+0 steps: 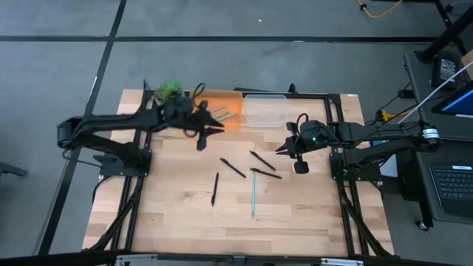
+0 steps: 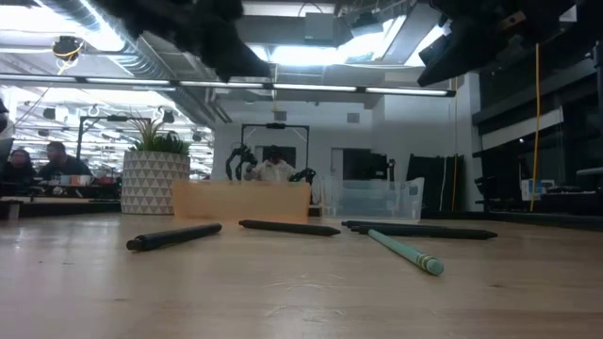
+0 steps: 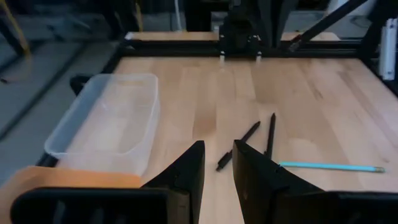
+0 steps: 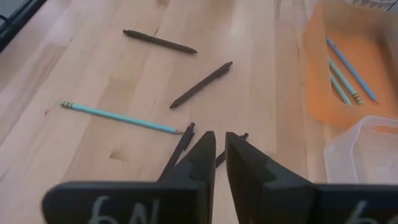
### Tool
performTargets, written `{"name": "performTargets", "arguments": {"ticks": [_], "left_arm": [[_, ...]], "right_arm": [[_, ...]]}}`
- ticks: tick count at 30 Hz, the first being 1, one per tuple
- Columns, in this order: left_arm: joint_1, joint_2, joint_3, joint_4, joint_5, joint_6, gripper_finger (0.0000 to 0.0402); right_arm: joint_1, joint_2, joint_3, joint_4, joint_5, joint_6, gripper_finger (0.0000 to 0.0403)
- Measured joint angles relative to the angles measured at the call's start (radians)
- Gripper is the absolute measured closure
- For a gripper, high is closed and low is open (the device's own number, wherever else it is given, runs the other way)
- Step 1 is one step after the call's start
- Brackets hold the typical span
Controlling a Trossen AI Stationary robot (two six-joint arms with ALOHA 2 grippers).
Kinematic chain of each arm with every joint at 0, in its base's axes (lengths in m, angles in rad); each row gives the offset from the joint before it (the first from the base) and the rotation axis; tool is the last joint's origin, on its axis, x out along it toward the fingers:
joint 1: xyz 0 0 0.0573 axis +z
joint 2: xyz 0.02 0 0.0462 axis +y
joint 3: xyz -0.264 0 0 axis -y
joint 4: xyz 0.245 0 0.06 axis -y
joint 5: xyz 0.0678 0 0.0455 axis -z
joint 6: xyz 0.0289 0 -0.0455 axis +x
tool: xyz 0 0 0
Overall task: Sort pens & pencils
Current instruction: Put the light blue pencil into the orange bin
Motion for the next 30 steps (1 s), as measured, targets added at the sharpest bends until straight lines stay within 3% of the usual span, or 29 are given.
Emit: {"name": "performTargets", "arguments": {"ticks": [4,16,24,30], "left_arm": [[-0.075,-0.09,-0.11,0.08,-0.064,-0.013,0.0326],[-0.203,-0.172,-0.252,0.166,-0.069,0.011,0.0326],[-0.244,-0.186,-0.338,0.209,-0.145,0.004,0.0326],[-0.252,-0.209,-0.365,0.217,-0.147,0.003,0.0326]], "right_arm": [[0.0,0.0,0.0,0.014,0.0,0.045,0.0363],[0.012,0.005,0.0,0.061,0.004,0.325,0.0363],[0.107,0.094,0.0,0.068,0.19,0.534,0.0363],[0.171,0.165,0.0,0.153,0.21,0.67,0.0363]]}}
